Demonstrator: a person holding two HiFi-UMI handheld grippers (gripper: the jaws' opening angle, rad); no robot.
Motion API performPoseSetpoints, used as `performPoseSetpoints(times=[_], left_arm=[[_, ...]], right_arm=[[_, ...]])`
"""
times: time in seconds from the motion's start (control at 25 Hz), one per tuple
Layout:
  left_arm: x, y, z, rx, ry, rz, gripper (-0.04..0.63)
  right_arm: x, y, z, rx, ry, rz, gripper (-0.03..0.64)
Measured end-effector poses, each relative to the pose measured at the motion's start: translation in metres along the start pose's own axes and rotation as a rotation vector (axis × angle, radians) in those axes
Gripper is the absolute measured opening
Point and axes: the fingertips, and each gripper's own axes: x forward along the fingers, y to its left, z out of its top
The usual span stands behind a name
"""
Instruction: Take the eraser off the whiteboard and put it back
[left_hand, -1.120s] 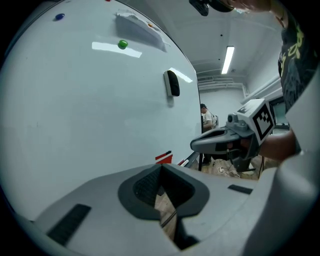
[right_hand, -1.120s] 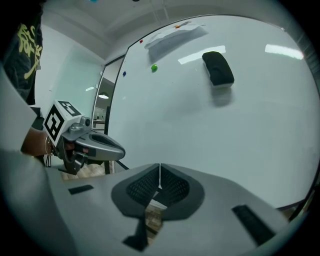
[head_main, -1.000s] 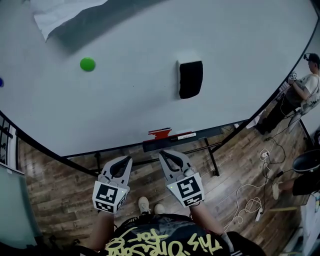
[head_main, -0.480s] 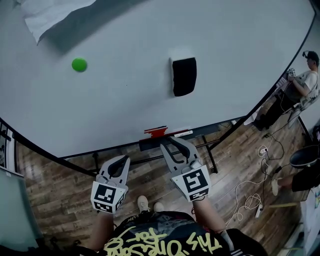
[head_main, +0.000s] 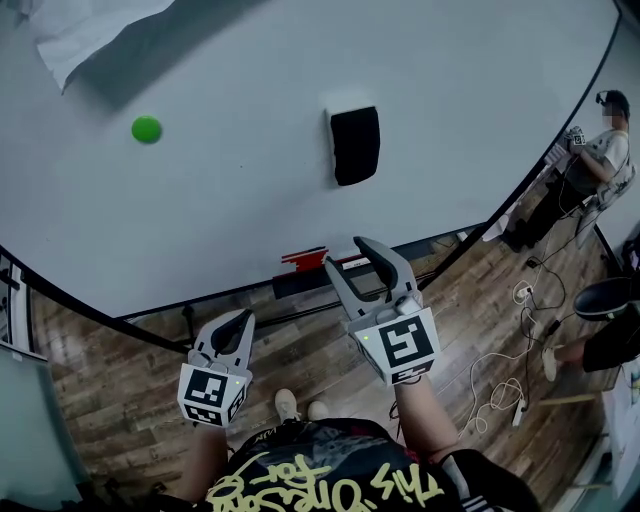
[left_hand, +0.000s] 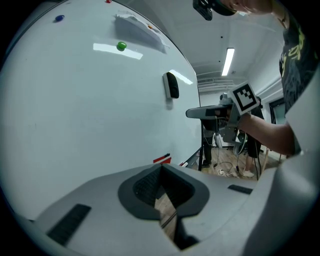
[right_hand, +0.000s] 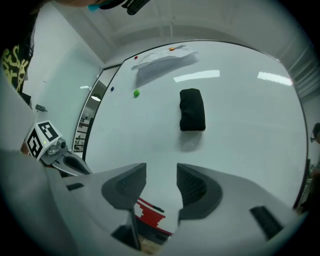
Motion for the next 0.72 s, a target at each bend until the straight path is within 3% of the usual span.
performPoseSetpoints(times=[0.28,0.72], left_arm=[[-0.002,-0.001,-0.001,0.001,-0.004,0.004,0.008],[0.000,0.000,0.004,-0.024,-0.019,0.001,0.008]], right_arm=[[0.004,-0.021,0.030,-0.053,-0.076,-0.037,0.190],[0.019,-0.054,0.051,-0.083,-0.059,-0.106,0.219]])
